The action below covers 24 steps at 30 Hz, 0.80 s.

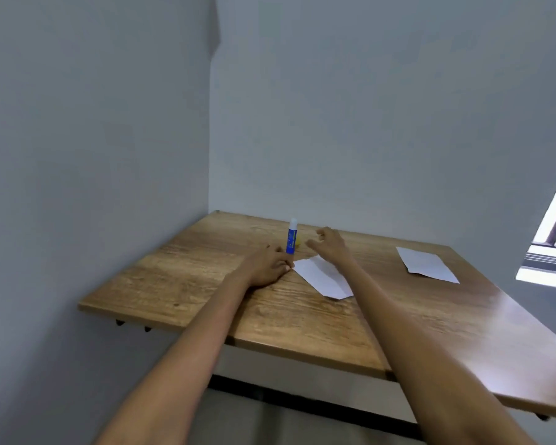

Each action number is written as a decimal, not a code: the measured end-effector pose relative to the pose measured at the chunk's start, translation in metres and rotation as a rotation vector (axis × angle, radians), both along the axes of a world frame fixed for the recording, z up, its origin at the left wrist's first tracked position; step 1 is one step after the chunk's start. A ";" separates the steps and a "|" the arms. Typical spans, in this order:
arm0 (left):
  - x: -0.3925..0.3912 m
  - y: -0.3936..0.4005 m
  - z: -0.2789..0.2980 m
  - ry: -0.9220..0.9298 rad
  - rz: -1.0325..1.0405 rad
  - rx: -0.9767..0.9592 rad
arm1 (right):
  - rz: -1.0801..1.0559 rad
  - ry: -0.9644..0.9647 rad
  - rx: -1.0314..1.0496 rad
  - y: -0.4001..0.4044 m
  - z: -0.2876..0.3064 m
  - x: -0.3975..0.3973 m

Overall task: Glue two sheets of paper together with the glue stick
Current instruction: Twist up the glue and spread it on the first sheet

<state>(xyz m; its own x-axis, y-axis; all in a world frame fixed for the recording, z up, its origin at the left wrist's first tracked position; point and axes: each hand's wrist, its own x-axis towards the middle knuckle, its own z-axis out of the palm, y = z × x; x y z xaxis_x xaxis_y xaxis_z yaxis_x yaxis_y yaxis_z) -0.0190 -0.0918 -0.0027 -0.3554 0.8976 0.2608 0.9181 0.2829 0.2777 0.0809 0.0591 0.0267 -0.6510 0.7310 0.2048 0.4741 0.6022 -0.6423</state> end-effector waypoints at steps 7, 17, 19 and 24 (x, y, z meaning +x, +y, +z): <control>-0.015 0.009 -0.005 0.009 -0.061 -0.003 | 0.107 0.109 -0.152 -0.001 -0.012 -0.050; -0.010 0.007 0.000 -0.029 -0.041 0.044 | 0.181 0.548 -0.402 0.011 -0.004 -0.003; -0.008 0.007 0.000 -0.021 -0.035 0.041 | 0.189 0.613 -0.462 0.011 -0.010 0.003; -0.009 0.007 -0.001 -0.031 -0.006 0.040 | 0.317 0.597 -0.516 0.009 -0.019 0.002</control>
